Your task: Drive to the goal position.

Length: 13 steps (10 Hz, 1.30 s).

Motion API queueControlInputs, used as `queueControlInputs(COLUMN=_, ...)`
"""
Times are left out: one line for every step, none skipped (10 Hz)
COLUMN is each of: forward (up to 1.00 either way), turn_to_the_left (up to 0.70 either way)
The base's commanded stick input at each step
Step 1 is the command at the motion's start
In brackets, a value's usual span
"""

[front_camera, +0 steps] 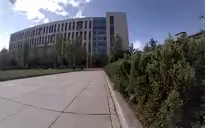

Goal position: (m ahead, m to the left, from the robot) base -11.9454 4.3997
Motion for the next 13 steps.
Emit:
queueControlInputs(forward=0.04, turn_to_the_left=0.0)
queueControlInputs(forward=0.04, turn_to_the_left=0.0)
queueControlInputs(forward=0.04, turn_to_the_left=0.0)
queueControlInputs(forward=0.05, turn_to_the_left=0.0)
queueControlInputs(forward=0.04, turn_to_the_left=0.0)
queueControlInputs(forward=0.04, turn_to_the_left=0.0)
queueControlInputs(forward=0.04, turn_to_the_left=0.0)
queueControlInputs(forward=0.04, turn_to_the_left=0.0)
queueControlInputs(forward=0.05, turn_to_the_left=0.0)
queueControlInputs(forward=0.04, turn_to_the_left=0.0)
queueControlInputs(forward=0.04, turn_to_the_left=0.0)
queueControlInputs(forward=0.05, turn_to_the_left=0.0)
queueControlInputs(forward=0.04, turn_to_the_left=0.0)
